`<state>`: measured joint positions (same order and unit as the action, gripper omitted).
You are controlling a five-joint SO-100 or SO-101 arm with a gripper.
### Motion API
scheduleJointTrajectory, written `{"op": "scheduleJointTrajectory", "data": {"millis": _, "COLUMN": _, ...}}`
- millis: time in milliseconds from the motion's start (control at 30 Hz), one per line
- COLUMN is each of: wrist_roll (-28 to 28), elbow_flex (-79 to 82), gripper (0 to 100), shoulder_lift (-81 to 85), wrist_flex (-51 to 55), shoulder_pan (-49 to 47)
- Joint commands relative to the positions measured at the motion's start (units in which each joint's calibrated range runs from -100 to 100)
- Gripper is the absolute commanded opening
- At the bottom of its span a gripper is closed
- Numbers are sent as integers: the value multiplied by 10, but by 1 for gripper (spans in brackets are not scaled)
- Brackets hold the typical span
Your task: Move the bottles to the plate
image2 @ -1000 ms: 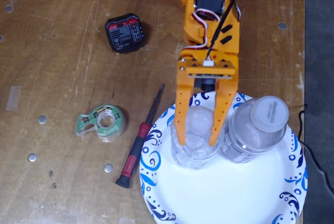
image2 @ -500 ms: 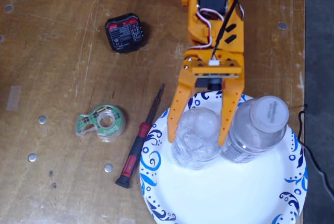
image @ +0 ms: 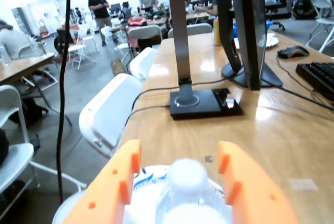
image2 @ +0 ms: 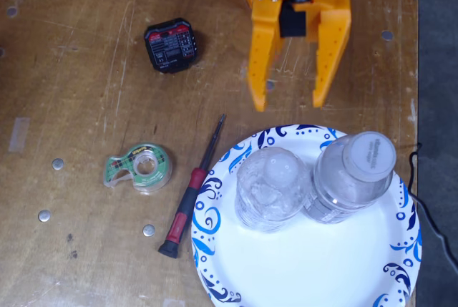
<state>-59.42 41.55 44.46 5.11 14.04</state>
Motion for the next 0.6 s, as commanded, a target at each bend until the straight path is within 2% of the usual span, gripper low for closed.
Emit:
{"op": "scheduleJointTrajectory", "data": {"millis": 0, "wrist_roll": -1, "elbow_flex": 20, "gripper": 8, "shoulder_lift": 84, "wrist_flex": 98, "shoulder_pan": 1}}
{"op": "scheduleJointTrajectory", "data": {"millis": 133, "wrist_roll": -1, "elbow_flex": 88, "gripper": 1, "shoulder_lift": 167, "wrist_flex": 126, "shoulder_pan": 1}}
{"op": "scheduleJointTrajectory", "data": {"millis": 300, "wrist_roll": 3, "elbow_flex": 195, "gripper": 1, "shoulder_lift": 285, "wrist_flex": 120, "shoulder_pan": 1}}
{"op": "scheduleJointTrajectory", "data": {"millis": 433, "wrist_roll": 46, "elbow_flex": 276, "gripper": 1, "shoulder_lift": 389, "wrist_flex": 119, "shoulder_pan": 2}}
{"op": "scheduleJointTrajectory", "data": {"millis": 567, "wrist_roll": 58, "elbow_flex": 356, "gripper": 1, "shoulder_lift": 492, "wrist_flex": 119, "shoulder_pan": 27}}
